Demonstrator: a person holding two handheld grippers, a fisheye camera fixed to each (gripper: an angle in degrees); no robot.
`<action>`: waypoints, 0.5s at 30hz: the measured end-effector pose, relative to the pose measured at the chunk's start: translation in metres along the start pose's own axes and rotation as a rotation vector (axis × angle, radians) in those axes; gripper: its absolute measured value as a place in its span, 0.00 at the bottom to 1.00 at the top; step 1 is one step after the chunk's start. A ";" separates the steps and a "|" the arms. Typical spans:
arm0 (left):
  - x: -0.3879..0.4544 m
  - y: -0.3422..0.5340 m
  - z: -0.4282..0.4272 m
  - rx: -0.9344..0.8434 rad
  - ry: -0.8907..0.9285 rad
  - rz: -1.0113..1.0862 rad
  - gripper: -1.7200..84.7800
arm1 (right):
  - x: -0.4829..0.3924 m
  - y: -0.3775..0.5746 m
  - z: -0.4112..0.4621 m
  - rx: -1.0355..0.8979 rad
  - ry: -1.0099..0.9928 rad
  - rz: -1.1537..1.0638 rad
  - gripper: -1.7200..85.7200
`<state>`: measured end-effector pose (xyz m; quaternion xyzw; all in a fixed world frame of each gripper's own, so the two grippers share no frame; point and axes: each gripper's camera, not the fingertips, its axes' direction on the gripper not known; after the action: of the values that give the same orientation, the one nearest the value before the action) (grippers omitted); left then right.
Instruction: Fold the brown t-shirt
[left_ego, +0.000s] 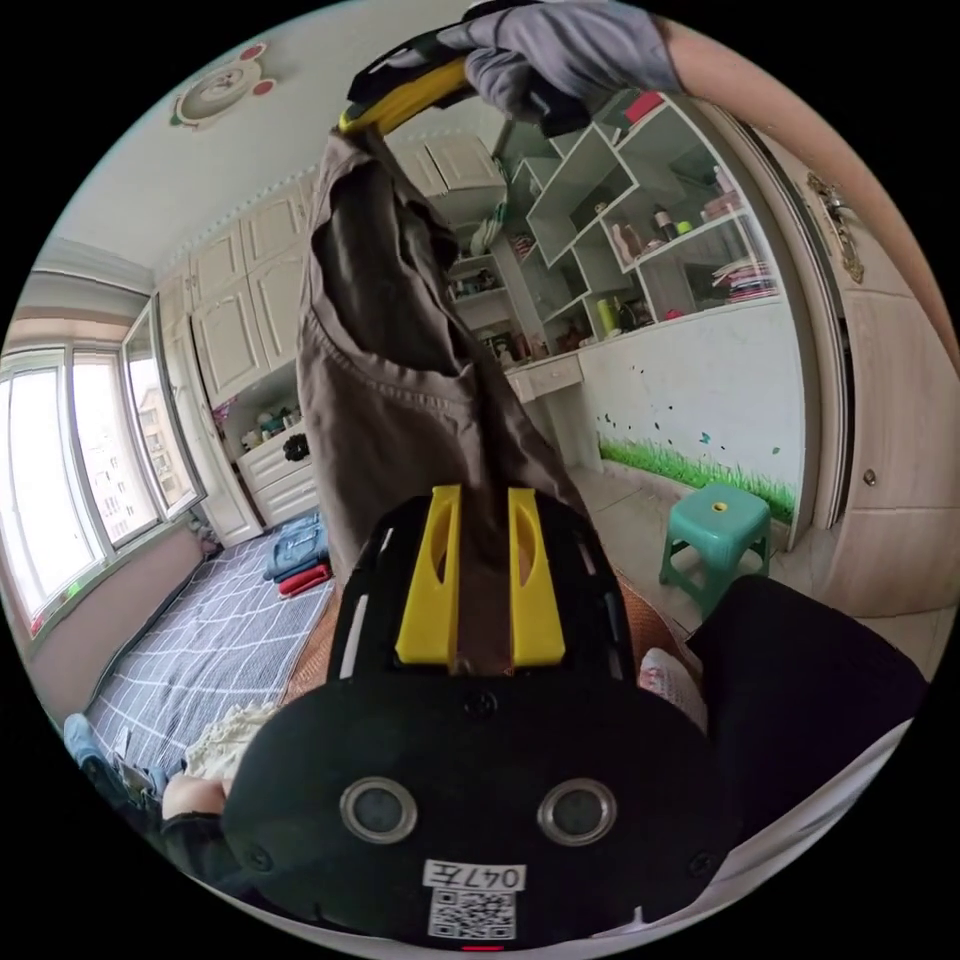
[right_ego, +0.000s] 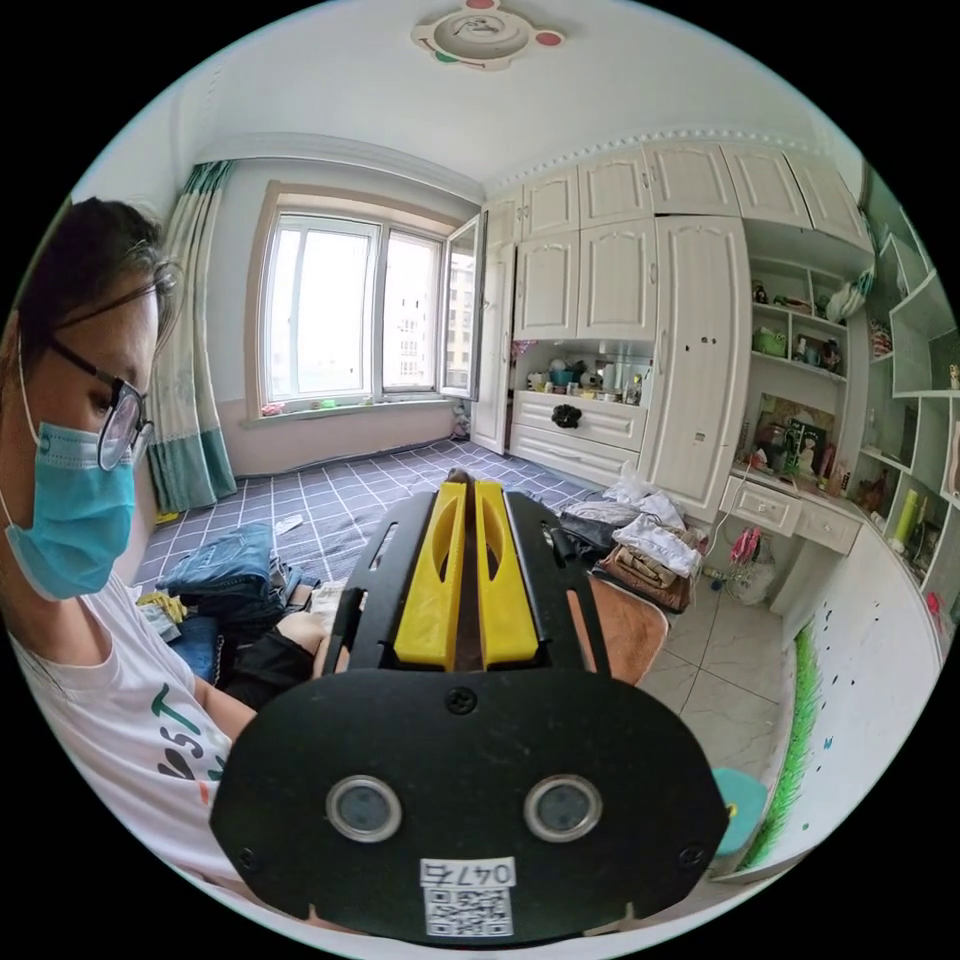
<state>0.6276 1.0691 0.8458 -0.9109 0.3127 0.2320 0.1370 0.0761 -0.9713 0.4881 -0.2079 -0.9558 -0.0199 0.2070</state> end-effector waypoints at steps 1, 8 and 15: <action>0.003 0.000 0.003 -0.001 -0.006 -0.001 0.09 | 0.001 -0.001 0.002 0.000 -0.003 0.001 0.02; -0.003 0.011 0.028 0.004 -0.002 -0.052 0.01 | 0.007 -0.012 0.022 -0.009 0.057 -0.025 0.02; -0.086 0.022 -0.015 0.069 -0.021 -0.050 0.01 | 0.036 -0.009 0.046 -0.130 0.179 -0.026 0.02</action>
<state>0.5585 1.0897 0.9000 -0.9106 0.2962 0.2271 0.1773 0.0247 -0.9596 0.4614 -0.2059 -0.9328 -0.1028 0.2773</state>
